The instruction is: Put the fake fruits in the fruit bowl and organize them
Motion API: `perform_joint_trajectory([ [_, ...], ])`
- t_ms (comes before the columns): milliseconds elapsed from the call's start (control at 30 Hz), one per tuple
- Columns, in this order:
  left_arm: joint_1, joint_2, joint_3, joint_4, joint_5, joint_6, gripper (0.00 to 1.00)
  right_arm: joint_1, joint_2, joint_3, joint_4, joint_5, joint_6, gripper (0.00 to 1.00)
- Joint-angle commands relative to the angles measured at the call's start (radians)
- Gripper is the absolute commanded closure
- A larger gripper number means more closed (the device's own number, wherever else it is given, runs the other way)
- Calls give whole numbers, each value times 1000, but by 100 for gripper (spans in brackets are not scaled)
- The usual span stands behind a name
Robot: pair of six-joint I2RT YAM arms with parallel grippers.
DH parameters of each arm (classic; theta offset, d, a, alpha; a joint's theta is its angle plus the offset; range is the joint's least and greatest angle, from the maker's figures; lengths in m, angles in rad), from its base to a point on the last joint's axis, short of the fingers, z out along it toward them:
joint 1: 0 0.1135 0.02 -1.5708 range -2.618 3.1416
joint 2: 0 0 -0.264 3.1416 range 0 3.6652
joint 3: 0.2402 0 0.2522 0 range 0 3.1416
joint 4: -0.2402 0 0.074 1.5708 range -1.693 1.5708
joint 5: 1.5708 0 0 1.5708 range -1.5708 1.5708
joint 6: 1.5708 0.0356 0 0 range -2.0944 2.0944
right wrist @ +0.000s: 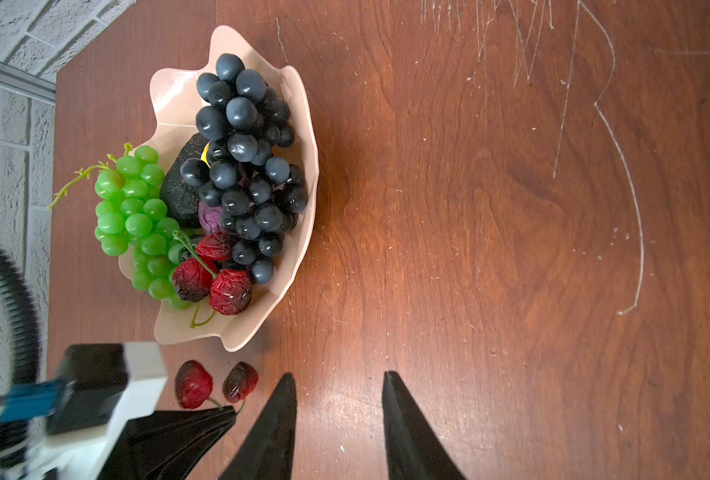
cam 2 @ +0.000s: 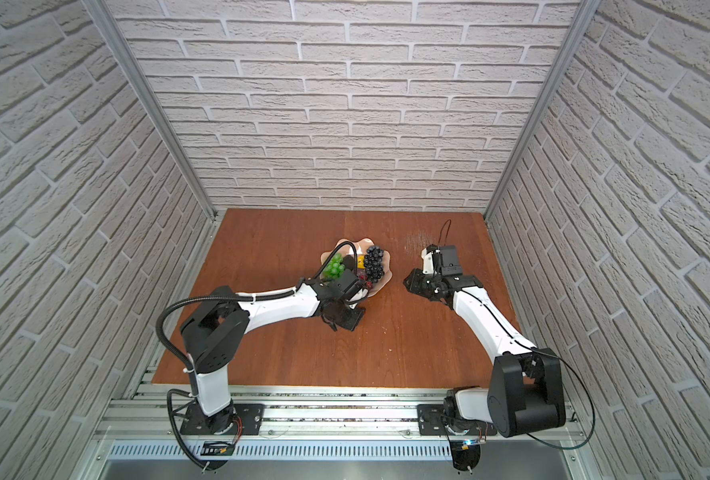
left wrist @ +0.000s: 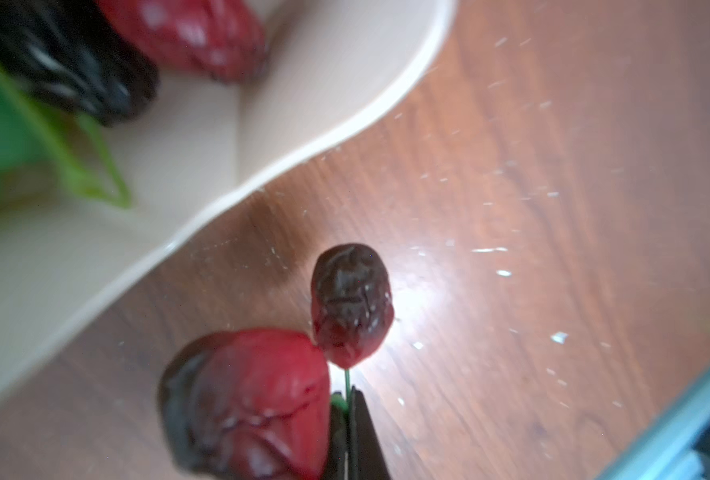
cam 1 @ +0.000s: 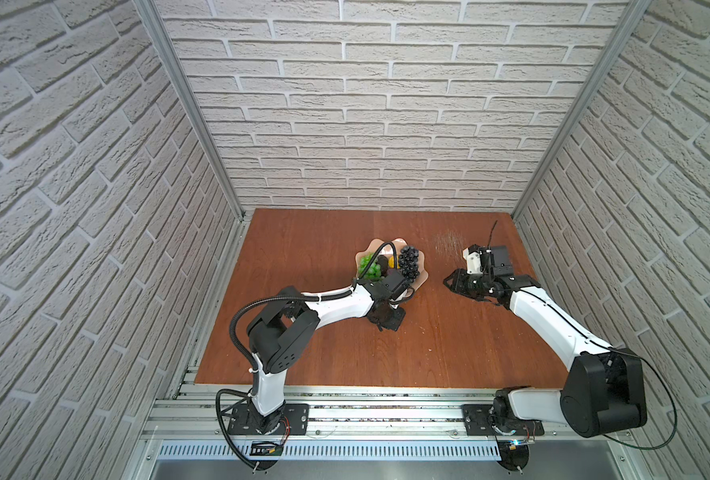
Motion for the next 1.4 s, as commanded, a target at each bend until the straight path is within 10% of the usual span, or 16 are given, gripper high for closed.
perform_joint_trajectory([
  [0,-8,-94,-22,-32,24,1,100,9,-24,-12,19,13,-12,63],
  [833,153,204,481,-197,99,214,100,9,-16,12,11,12,-25,64],
  [1367,168,220,430,-210,22,214,96,8,-3,-1,27,7,-20,64],
])
